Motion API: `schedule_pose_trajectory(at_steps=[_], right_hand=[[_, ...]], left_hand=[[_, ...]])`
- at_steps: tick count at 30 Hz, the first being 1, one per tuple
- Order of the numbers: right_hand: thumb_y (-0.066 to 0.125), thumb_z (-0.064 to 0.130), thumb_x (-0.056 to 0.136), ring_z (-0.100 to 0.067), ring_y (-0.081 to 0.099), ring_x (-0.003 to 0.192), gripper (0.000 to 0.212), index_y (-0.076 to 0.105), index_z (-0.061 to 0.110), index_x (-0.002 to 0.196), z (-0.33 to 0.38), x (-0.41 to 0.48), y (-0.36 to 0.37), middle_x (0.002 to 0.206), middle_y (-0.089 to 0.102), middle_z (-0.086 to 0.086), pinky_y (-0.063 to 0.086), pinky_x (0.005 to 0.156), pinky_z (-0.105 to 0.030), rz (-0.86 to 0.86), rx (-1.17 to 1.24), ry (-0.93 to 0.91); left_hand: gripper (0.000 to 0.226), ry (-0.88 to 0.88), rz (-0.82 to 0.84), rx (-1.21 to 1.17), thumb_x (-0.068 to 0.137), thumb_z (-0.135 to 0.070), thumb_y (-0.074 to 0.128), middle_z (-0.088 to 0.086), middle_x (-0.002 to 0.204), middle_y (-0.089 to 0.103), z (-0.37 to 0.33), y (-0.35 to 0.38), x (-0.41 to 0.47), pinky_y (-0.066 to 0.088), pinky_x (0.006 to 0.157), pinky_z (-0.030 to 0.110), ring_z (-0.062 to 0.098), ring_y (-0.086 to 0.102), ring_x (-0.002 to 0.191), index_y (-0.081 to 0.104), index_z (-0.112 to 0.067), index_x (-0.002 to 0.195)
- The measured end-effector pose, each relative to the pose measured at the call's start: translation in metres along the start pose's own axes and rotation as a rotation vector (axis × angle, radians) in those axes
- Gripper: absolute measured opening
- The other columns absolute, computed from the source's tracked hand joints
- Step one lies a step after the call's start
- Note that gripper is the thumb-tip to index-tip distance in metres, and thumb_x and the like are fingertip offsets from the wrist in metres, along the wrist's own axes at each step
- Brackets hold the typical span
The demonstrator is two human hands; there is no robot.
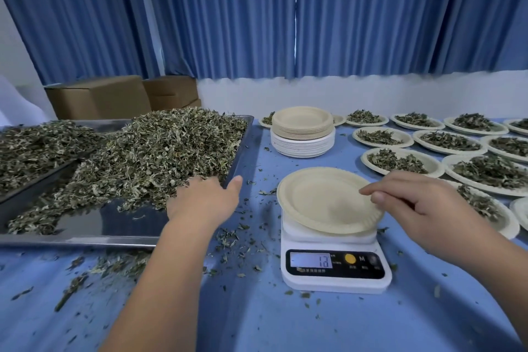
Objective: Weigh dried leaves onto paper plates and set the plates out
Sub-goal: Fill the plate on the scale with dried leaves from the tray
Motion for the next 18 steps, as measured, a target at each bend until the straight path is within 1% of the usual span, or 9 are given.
schedule_pose_trajectory(at_steps=[3,5,7,9,10,12,13,16,18], right_hand=[[0.06,0.013,0.091,0.007,0.057,0.088,0.018,0.076,0.02,0.095,-0.002,0.0,0.002,0.087,0.067,0.016,0.036,0.074,-0.001,-0.028,0.018,0.024],[0.06,0.012,0.091,0.008,0.056,0.085,0.017,0.076,0.019,0.094,-0.004,0.001,0.002,0.084,0.067,0.015,0.036,0.072,-0.001,-0.044,0.025,0.033],[0.061,0.011,0.091,0.008,0.056,0.079,0.017,0.076,0.017,0.093,-0.006,0.001,0.002,0.081,0.067,0.012,0.036,0.067,-0.002,-0.064,0.034,0.036],[0.061,0.01,0.091,0.006,0.056,0.075,0.017,0.076,0.017,0.093,-0.008,0.001,0.001,0.078,0.065,0.011,0.036,0.063,-0.003,-0.083,0.048,0.042],[0.061,0.01,0.091,0.006,0.056,0.076,0.017,0.076,0.018,0.093,-0.008,0.001,0.0,0.077,0.065,0.011,0.036,0.063,-0.003,-0.089,0.056,0.047],[0.06,0.011,0.091,0.007,0.056,0.075,0.017,0.076,0.019,0.092,-0.009,0.001,0.0,0.076,0.065,0.012,0.037,0.062,-0.003,-0.095,0.07,0.058],[0.06,0.011,0.091,0.006,0.056,0.074,0.017,0.076,0.019,0.091,-0.01,0.001,0.0,0.075,0.065,0.012,0.037,0.062,-0.003,-0.094,0.074,0.065],[0.06,0.012,0.092,0.005,0.057,0.079,0.017,0.076,0.019,0.091,-0.01,0.001,0.002,0.075,0.065,0.012,0.037,0.065,-0.003,-0.085,0.081,0.077],[0.06,0.013,0.092,0.007,0.056,0.08,0.017,0.076,0.019,0.091,-0.01,0.001,0.004,0.075,0.066,0.013,0.037,0.067,-0.002,-0.089,0.088,0.084]], left_hand=[[0.082,-0.026,0.154,-0.011,0.093,-0.071,0.018,0.011,0.14,0.049,0.003,0.008,0.002,0.041,0.1,0.043,0.032,0.049,0.124,0.041,-0.011,0.144],[0.079,-0.031,0.155,0.032,0.093,-0.071,0.022,0.008,0.108,0.06,0.003,0.008,0.002,0.047,0.092,0.04,0.028,0.059,0.1,0.054,-0.009,0.129],[0.071,-0.051,0.094,0.043,0.092,-0.072,0.023,0.001,0.084,0.055,0.004,0.005,0.004,0.049,0.09,0.041,0.024,0.057,0.085,0.056,-0.011,0.106],[0.074,-0.069,0.063,0.032,0.09,-0.074,0.021,0.0,0.092,0.055,0.006,0.004,0.005,0.046,0.096,0.045,0.025,0.055,0.093,0.055,-0.014,0.115],[0.08,-0.058,0.059,0.029,0.089,-0.076,0.02,0.003,0.11,0.057,0.006,0.004,0.006,0.042,0.1,0.048,0.028,0.054,0.106,0.051,-0.015,0.129],[0.087,-0.015,0.09,0.011,0.087,-0.078,0.019,0.008,0.149,0.038,0.006,0.007,0.008,0.034,0.108,0.051,0.032,0.041,0.132,0.032,-0.018,0.149],[0.088,-0.001,0.132,-0.006,0.087,-0.078,0.019,0.008,0.155,0.031,0.007,0.01,0.007,0.032,0.11,0.051,0.032,0.035,0.138,0.026,-0.018,0.152],[0.088,0.017,0.205,0.02,0.089,-0.076,0.021,0.009,0.147,0.043,0.006,0.014,0.006,0.04,0.102,0.041,0.03,0.047,0.128,0.031,-0.014,0.15],[0.081,0.028,0.17,0.067,0.089,-0.075,0.022,0.007,0.119,0.059,0.008,0.014,0.006,0.045,0.089,0.037,0.027,0.058,0.107,0.051,-0.012,0.131]])
Point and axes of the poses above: each hand's wrist, its own x-axis towards the middle knuckle, its own y-axis out of the palm, z = x × y, the point moved 2 cm from there along x, towards the middle knuckle
